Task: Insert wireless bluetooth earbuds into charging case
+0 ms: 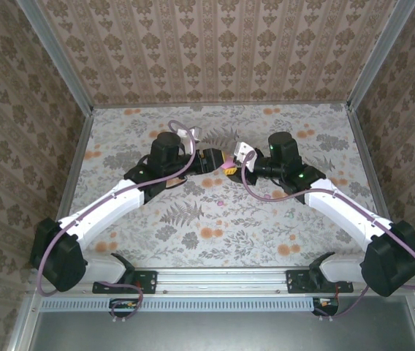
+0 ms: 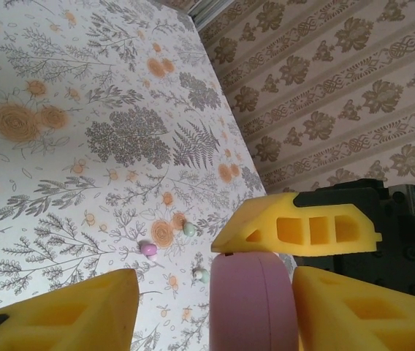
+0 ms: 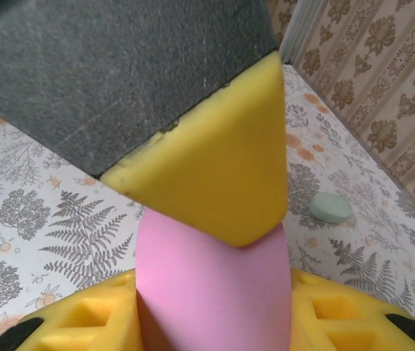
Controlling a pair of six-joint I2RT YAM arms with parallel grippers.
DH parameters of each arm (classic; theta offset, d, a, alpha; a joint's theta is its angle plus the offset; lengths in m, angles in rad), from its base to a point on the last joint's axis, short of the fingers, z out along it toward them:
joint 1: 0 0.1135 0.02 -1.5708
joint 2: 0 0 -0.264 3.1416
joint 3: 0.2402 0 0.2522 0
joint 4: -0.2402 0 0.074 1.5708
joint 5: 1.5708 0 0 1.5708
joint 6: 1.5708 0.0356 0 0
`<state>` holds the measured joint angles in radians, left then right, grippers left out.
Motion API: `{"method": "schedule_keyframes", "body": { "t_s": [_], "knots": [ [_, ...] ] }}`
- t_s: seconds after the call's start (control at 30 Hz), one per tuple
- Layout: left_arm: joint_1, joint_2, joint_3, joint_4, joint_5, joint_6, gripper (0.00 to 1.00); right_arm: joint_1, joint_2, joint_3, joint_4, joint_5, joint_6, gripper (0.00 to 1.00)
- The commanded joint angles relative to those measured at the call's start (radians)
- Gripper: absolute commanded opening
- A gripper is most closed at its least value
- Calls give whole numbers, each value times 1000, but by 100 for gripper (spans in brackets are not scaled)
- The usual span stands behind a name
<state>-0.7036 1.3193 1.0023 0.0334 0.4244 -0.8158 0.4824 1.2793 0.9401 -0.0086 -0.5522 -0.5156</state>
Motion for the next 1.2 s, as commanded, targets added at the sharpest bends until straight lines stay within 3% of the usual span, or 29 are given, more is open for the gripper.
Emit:
{"method": "schedule_keyframes", "body": {
  "t_s": [0.0,0.47,0.97,1.17],
  "knots": [
    [-11,12,35,-14,32,11,55,12,-21,9,27,27,19,38],
    [-11,0,35,-24,36,12,44,41,5,42,56,139,80,38],
    [-1,-2,53,-29,34,13,32,59,-2,60,6,84,13,41],
    [3,-14,58,-31,28,4,23,56,-29,43,39,110,58,50]
  ]
}}
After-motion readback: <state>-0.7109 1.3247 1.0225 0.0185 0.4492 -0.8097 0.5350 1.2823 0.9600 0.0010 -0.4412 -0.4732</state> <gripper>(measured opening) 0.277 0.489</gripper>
